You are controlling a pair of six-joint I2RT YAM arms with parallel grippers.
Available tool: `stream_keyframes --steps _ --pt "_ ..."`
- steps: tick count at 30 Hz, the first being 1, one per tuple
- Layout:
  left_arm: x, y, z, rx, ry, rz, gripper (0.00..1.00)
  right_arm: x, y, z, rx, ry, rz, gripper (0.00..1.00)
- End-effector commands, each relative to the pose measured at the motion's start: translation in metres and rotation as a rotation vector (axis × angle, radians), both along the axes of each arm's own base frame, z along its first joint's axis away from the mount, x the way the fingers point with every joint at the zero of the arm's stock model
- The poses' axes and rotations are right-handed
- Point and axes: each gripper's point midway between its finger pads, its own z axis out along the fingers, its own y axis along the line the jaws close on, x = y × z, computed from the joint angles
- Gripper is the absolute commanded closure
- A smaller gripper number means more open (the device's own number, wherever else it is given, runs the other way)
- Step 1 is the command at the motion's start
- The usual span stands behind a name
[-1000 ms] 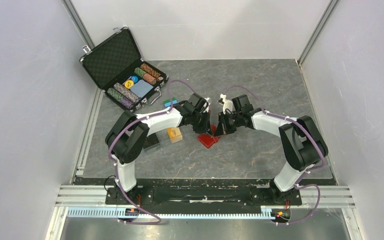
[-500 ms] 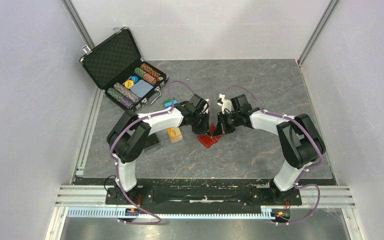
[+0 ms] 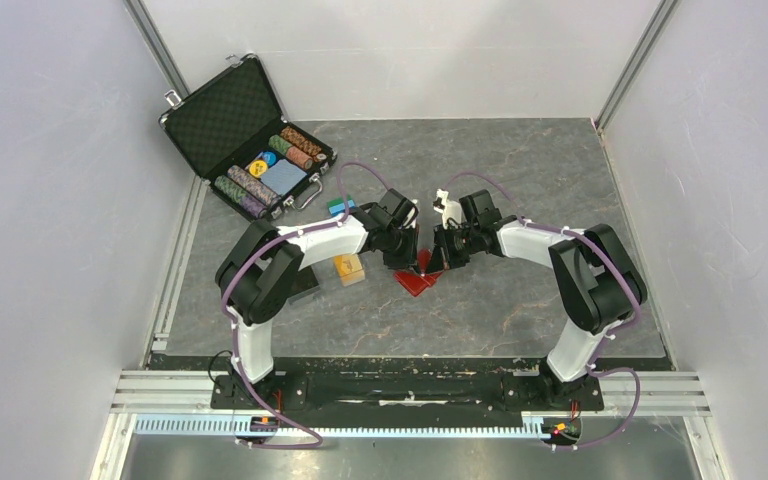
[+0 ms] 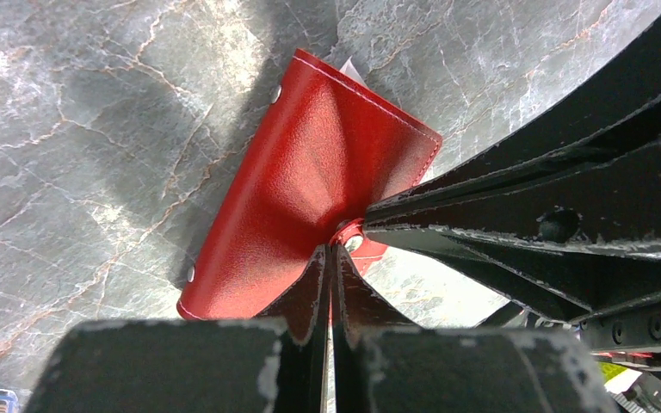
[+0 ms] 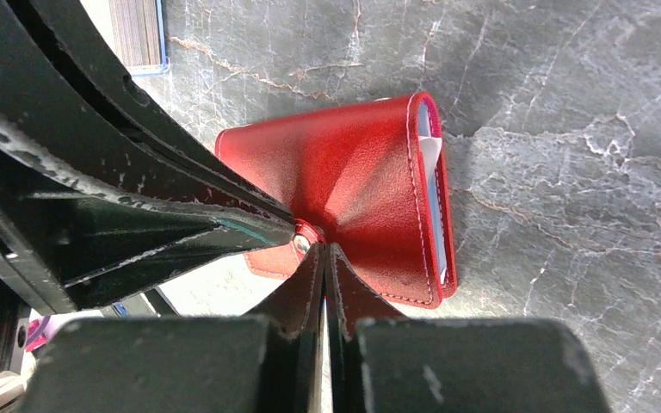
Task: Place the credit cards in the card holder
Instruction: Close the card holder at the center of the board.
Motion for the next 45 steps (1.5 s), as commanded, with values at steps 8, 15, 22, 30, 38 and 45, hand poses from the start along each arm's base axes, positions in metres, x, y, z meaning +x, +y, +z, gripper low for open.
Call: stream_keyframes --steps 8,15,22,30,38,45 --pt "0.018 -0.02 0.028 -0.079 -0.094 -0.043 0.98 0.017 0.011 0.025 0.043 -0.121 0.025 1.0" --pt "0.02 -0.019 0.032 -0.087 -0.118 -0.037 0.98 0.021 0.011 0.026 0.038 -0.124 0.013 1.0" --pt "0.019 -0.019 0.029 -0.087 -0.117 -0.044 0.98 0.022 0.011 0.024 0.035 -0.122 0.012 1.0" --pt "0.022 -0.019 0.03 -0.077 -0.127 -0.041 0.98 0.023 0.012 0.025 0.027 -0.117 0.005 1.0" --pt "0.024 -0.011 0.022 -0.028 -0.124 -0.019 0.98 0.023 0.012 0.023 0.018 -0.112 0.004 1.0" --pt "0.022 -0.004 0.01 0.018 -0.102 -0.009 0.98 0.016 0.01 0.012 -0.002 -0.087 0.006 1.0"
